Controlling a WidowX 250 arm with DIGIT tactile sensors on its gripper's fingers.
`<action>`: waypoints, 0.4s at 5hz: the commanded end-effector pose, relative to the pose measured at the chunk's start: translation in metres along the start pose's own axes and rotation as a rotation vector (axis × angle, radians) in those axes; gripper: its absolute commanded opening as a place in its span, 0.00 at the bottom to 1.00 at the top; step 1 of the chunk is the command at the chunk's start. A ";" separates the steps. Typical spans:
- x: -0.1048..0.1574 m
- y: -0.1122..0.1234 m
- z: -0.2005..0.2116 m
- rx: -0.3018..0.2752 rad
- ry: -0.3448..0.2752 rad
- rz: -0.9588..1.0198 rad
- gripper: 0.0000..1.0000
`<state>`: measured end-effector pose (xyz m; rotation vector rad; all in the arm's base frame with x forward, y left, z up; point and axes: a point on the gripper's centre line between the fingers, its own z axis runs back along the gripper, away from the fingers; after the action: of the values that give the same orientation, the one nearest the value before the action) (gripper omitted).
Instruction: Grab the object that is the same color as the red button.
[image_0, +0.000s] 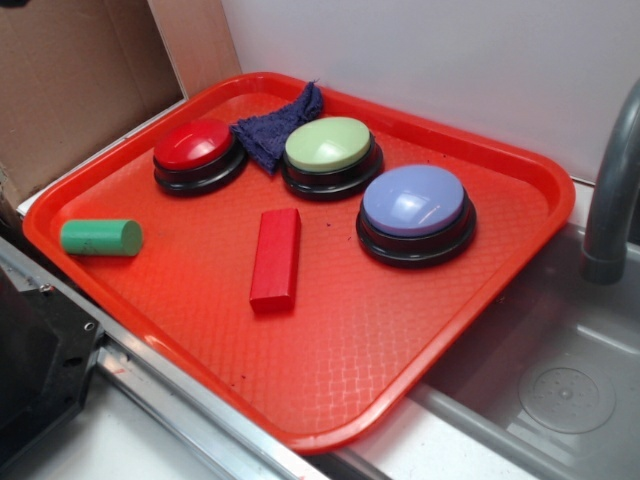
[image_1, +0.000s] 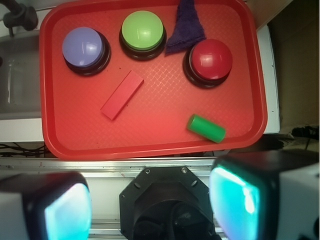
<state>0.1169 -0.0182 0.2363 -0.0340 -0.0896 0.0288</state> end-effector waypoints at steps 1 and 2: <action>0.000 0.000 0.000 0.000 0.000 0.000 1.00; 0.014 -0.002 -0.007 -0.016 -0.010 -0.120 1.00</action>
<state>0.1294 -0.0214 0.2262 -0.0543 -0.0848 -0.1127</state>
